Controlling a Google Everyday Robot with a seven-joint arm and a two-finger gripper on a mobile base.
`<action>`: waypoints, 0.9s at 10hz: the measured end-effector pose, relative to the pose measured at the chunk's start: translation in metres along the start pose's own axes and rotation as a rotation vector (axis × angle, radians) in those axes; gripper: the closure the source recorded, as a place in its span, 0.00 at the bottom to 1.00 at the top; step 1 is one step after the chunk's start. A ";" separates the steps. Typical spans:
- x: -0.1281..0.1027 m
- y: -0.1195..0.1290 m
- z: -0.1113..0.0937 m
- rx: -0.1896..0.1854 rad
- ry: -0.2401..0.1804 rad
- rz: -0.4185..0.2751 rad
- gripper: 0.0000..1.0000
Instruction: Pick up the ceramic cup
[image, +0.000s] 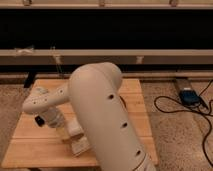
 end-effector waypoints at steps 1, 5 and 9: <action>-0.002 0.001 -0.001 -0.003 -0.012 0.002 0.99; -0.012 0.007 -0.049 -0.069 -0.067 -0.008 1.00; -0.019 0.016 -0.079 -0.125 -0.072 -0.024 1.00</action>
